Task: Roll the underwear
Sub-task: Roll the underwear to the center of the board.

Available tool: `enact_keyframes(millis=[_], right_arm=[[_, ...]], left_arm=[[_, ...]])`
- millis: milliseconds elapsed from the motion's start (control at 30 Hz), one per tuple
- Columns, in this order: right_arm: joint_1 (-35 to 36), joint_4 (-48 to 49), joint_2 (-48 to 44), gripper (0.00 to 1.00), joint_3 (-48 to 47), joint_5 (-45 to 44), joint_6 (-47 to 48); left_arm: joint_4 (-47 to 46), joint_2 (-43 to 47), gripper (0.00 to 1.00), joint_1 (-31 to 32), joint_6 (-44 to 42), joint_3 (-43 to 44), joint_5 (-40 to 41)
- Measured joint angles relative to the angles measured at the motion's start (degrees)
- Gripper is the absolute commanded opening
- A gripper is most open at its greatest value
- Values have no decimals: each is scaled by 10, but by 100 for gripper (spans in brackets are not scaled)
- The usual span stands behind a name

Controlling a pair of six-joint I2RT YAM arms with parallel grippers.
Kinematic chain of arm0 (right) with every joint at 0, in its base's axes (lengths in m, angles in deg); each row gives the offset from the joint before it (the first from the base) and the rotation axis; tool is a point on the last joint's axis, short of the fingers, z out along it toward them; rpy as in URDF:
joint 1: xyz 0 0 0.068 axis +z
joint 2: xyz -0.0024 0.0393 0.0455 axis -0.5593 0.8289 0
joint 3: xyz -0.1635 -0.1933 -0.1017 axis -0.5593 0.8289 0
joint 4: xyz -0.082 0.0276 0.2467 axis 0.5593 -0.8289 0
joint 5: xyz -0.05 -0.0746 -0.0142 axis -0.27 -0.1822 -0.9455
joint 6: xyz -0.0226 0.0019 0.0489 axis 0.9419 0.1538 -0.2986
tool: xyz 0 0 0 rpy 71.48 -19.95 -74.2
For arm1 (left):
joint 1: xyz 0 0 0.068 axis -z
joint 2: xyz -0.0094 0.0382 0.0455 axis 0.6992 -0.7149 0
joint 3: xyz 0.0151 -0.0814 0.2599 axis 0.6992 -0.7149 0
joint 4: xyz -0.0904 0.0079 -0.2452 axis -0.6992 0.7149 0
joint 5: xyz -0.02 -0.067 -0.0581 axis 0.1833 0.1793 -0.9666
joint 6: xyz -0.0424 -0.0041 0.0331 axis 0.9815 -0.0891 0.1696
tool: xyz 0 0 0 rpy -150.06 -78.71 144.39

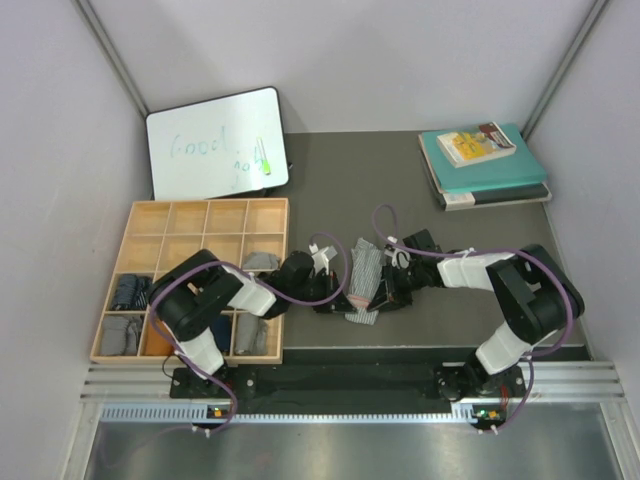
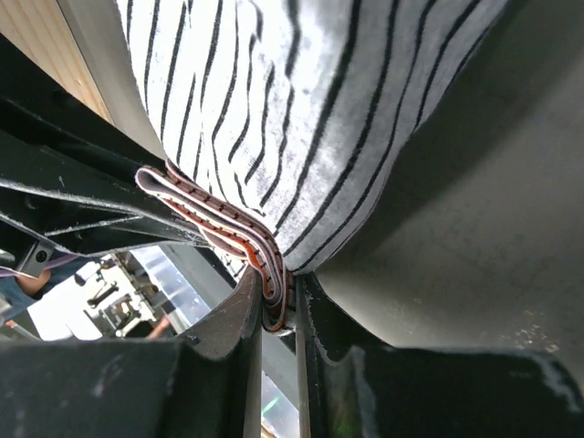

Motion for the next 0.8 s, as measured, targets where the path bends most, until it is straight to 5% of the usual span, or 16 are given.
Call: enact_keyframes(millis=[33,167,300,500,733,800], right_arm=[[0,-1,-1,32,-1,0,2],[5,-29,-26,50,-7,-18,21],[45,-86,-109,54,-22,-102,68],[211,-72,-239,56,-34,-265,129],[449,-2,-255,56,20,-500,199],[467,5,-254,56,24,-519,204]], left_arm=[[-1,0,0,0,0,0,-1],[25,1,0,-1,1,13,-4],[133,12,0,-1,-1,56,-4],[271,21,0,-10,-3,99,-29],[389,33,0,-18,-4,100,-91],[396,33,0,-19,-4,100,-95]])
